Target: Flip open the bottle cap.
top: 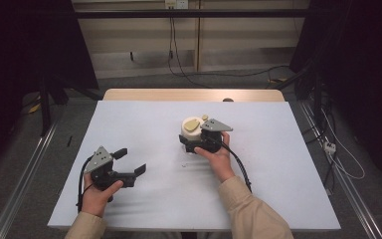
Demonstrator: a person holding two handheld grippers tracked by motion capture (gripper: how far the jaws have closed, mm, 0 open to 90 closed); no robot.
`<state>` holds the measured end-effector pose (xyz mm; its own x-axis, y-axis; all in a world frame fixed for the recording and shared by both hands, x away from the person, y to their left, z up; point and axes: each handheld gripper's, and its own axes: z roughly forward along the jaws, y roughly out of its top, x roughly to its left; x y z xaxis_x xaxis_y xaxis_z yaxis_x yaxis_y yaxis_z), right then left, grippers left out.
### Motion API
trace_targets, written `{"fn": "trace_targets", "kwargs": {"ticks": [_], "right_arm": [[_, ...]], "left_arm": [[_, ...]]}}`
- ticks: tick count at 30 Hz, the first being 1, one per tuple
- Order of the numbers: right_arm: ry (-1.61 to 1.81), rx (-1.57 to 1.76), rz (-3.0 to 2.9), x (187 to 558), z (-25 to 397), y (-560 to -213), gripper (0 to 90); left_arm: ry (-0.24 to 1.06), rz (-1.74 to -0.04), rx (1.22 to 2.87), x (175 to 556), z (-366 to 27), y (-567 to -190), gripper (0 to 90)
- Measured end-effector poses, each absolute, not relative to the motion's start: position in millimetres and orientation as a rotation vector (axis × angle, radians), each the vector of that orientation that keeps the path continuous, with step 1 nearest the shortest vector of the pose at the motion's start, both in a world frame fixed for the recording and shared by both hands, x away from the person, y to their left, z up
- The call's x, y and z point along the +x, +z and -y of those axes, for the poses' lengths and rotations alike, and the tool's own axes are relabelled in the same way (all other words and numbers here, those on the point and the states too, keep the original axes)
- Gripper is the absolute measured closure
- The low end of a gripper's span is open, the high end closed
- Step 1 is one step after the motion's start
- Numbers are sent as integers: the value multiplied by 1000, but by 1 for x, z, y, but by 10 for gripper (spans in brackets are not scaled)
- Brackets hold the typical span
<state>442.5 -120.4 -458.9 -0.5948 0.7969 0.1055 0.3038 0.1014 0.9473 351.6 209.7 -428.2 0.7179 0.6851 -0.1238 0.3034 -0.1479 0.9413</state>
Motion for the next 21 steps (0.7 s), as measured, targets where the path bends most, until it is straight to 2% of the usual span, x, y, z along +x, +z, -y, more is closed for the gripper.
{"fn": "trace_targets", "kwargs": {"ticks": [21], "right_arm": [[1505,1081,-1950,442,120,-459,62]], "left_arm": [[360,-797,1769,374,-178,-415,84]]}}
